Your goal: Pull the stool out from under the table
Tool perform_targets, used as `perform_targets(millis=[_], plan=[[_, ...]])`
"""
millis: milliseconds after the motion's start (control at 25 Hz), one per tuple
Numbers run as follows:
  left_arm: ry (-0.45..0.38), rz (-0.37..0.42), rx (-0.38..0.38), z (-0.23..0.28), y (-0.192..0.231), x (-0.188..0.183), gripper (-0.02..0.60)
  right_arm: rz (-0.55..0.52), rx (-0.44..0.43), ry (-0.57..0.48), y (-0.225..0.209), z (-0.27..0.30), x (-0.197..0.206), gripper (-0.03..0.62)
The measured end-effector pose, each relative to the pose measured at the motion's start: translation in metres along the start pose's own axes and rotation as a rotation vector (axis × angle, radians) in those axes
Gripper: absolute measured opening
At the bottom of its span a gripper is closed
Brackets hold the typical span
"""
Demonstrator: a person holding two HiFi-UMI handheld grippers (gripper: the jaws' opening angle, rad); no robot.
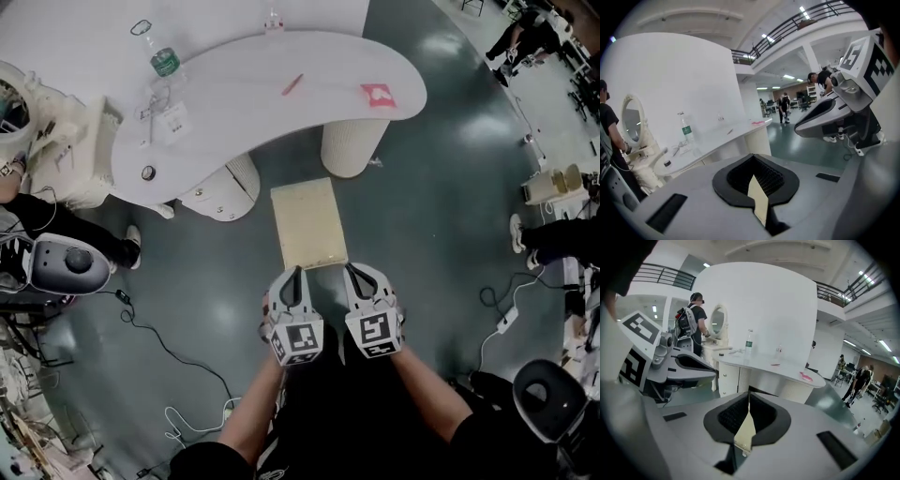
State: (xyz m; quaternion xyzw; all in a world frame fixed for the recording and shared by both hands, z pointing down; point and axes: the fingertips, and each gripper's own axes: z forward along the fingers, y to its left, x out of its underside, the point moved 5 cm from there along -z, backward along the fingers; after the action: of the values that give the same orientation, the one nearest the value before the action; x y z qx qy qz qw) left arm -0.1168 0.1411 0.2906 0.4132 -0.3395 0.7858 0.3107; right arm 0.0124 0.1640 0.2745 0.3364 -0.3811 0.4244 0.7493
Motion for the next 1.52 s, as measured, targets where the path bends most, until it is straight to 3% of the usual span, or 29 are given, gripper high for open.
perform_targets(millis=[480,600,760,1120,1520], plan=[[-0.181,-0.167,-0.051,0.001,0.021,-0.096,0.008,0.07,-0.01,-0.267,-0.051,-0.035,-0.087,0.014],[-0.221,-0.186,-0.083,0.0,0.024,-0.119,0.008,0.072,-0.026,-0.312,-0.064,-0.038,-0.103,0.013],[-0.276,-0.218,-0.069,-0.002,0.022,-0.146,0.008,0.078,-0.022,-0.369,-0.083,-0.043,-0.118,0.011],[-0.316,-0.209,-0.056,-0.003,0.006,-0.175,0.008,0.026,0.017,-0.479,-0.105,-0.066,-0.132,0.006],[-0.335,-0.195,-0.038,-0.01,-0.003,-0.19,0.008,-0.086,0.053,-0.496,-0.113,-0.075,-0.14,0.007]])
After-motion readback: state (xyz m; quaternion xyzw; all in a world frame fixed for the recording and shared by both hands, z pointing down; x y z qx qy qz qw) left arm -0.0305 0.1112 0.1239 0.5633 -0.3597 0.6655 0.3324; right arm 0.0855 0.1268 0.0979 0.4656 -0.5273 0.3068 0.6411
